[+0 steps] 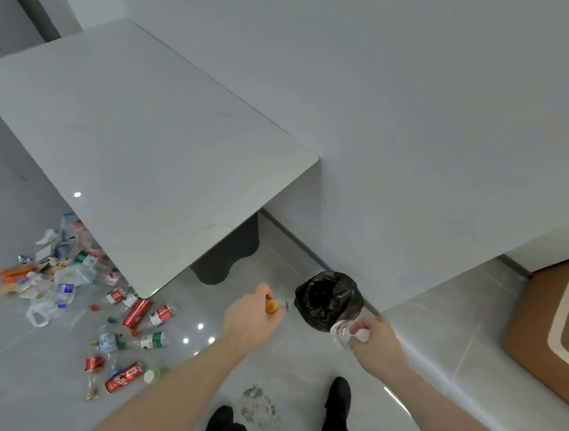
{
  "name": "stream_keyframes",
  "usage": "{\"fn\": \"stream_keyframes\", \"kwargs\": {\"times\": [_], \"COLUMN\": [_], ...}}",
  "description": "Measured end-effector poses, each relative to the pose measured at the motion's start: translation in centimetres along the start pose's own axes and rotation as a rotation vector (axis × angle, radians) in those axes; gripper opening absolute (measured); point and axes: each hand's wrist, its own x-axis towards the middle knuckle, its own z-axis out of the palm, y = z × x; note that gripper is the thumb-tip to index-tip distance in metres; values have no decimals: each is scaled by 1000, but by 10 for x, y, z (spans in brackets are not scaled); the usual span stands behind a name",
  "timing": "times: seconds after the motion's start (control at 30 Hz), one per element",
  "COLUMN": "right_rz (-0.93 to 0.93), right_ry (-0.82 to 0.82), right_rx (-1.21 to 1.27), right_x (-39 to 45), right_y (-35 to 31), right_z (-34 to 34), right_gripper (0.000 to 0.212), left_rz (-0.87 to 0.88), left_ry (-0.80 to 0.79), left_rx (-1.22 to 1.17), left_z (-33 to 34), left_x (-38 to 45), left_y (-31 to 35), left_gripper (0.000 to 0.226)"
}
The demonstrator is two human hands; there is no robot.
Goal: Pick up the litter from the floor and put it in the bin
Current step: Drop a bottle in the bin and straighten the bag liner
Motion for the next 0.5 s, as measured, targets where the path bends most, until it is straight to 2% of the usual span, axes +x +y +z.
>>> {"fn": "stream_keyframes", "kwargs": {"times": [0.13, 0.3, 0.5], "right_rz": [11, 31, 18], "right_ry": [-86, -141, -172], "right_rx": [-8, -5, -13], "right_x": [73, 165, 275], "right_y": [39, 75, 113], "right_z": [-22, -16, 29], "right_gripper": [14, 13, 16], "left_rz": [-91, -113, -120], "left_ry": [-21, -88, -133], "left_rx": [1, -2, 31], "left_z": [40, 99, 199], "left_x": [38, 107, 213], "left_y": [41, 73, 66], "left_gripper": [34, 34, 33]}}
